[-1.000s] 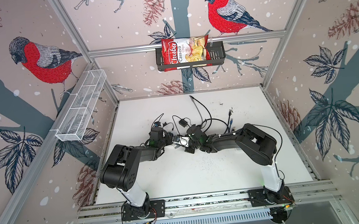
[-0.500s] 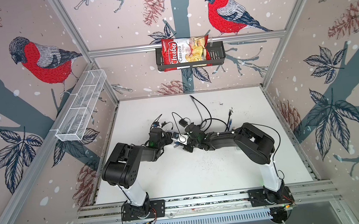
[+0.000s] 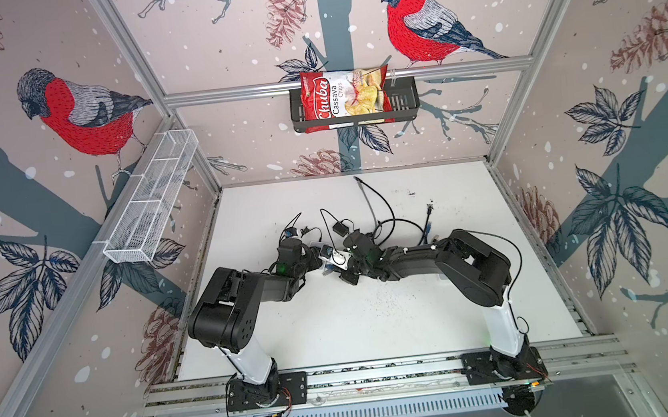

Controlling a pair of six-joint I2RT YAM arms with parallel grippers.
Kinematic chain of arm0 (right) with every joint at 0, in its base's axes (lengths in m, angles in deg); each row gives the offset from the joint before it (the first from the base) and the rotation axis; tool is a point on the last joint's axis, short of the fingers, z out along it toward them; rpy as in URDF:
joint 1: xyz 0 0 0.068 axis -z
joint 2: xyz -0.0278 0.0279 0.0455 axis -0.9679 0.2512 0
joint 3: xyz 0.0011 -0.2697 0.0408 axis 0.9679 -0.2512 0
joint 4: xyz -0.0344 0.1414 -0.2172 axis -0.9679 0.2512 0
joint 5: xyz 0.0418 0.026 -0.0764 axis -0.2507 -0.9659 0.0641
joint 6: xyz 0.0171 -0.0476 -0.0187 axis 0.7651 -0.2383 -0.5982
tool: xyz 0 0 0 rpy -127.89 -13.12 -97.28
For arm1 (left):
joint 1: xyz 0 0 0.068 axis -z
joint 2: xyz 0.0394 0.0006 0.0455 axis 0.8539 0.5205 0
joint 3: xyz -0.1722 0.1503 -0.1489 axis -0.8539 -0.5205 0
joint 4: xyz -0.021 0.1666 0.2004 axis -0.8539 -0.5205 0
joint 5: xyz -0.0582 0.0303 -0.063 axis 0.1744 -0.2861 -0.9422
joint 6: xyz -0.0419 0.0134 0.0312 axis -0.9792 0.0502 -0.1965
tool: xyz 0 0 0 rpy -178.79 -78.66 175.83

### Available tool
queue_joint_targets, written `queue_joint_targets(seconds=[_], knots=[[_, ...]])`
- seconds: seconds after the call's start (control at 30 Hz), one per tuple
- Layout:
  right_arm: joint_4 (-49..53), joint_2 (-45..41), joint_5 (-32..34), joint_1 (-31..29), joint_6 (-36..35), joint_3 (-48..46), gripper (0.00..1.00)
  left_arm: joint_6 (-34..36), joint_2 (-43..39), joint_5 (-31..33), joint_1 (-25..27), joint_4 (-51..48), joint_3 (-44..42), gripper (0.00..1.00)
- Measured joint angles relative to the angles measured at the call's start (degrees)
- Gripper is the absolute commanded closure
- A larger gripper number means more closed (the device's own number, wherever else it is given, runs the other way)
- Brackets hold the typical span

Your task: Insert the plug into the switch port

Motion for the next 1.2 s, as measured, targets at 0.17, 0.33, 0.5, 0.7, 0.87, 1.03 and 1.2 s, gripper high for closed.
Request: queue_joint_targets(seconds=[0.17,0.33,0.5,0.7,0.87,1.03,1.2], knots=[[0.0,-0.3,0.3,-0.1,-0.5,-0.2,1.0,0.5,-1.0,-0.7,0.0,-2.0,0.8,0.43],[-0.4,-0.5,1.0,-0.2,-0.5,-0.2,1.0,0.3,-1.6,-1.0,0.0,-2.1,0.9,0.43],[-1.3,-0.7,1.1,-0.3,-0.3,-0.7,1.0,-0.2,-1.6,-2.1,-0.1,-0.7,0.3,0.44],[-2.5,-1.0,1.0,-0.3,-0.2,-1.3,1.0,-1.2,-1.5,-2.1,-0.1,1.6,-1.0,0.44],[-2.5,-1.0,0.4,-0.3,0.1,-1.3,1.0,-1.4,-1.5,-2.1,-0.1,2.5,-1.3,0.44],[-2.4,-0.8,-1.6,-0.3,0.1,-1.3,1.0,-1.4,-1.5,-2.1,-0.1,4.4,-1.4,0.44],[-2.4,-0.2,-3.0,-0.7,0.0,-1.0,1.0,-1.4,-1.5,-2.1,0.2,8.9,-1.5,0.45]])
